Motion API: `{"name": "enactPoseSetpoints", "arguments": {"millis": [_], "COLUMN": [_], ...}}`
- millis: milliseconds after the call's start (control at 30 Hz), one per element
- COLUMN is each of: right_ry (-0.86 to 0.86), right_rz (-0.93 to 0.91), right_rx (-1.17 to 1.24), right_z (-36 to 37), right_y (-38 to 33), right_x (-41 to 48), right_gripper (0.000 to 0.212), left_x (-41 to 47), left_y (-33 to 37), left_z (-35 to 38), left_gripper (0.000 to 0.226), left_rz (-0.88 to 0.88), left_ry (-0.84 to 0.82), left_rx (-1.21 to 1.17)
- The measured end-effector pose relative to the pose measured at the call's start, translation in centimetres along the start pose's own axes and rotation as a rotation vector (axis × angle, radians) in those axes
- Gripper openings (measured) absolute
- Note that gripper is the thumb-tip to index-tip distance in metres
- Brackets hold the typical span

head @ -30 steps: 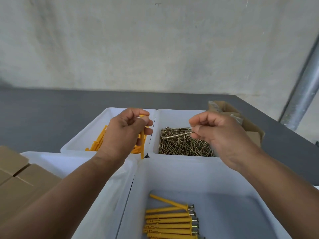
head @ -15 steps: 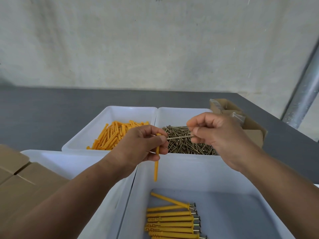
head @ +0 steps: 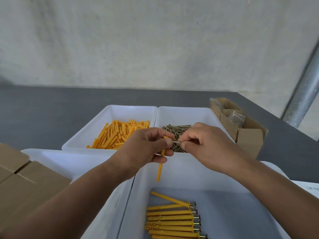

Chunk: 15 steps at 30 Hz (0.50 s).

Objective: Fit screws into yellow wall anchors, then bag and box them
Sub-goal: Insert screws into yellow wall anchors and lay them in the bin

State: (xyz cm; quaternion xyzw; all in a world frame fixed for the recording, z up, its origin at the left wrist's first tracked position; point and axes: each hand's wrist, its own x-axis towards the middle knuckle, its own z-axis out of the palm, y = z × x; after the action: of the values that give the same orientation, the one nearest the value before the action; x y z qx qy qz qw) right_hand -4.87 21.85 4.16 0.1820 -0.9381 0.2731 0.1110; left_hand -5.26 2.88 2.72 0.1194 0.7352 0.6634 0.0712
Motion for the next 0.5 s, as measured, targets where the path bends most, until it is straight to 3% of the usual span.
{"name": "enactPoseSetpoints", "arguments": {"millis": [200,400,500], "right_ry": [0.169,0.195,0.234], "right_rz": [0.121,0.149,0.126], "right_rx": [0.347,0.68,0.717], "right_z": [-0.76,-0.75,-0.89], "right_y": [0.61,0.13,0.01], "right_x": [0.42,0.53,0.5], "right_gripper": [0.008,0.037,0.035], "left_x": [0.03,-0.16,-0.23], "left_y": [-0.12,-0.09,-0.11], "left_z": [-0.07,0.16,0.25], "left_gripper": [0.018,0.019,0.016], "left_rz": [-0.013,-0.031,-0.026], "left_ry": [-0.019,-0.074,-0.08], "left_rx": [0.02,0.029,0.066]}}
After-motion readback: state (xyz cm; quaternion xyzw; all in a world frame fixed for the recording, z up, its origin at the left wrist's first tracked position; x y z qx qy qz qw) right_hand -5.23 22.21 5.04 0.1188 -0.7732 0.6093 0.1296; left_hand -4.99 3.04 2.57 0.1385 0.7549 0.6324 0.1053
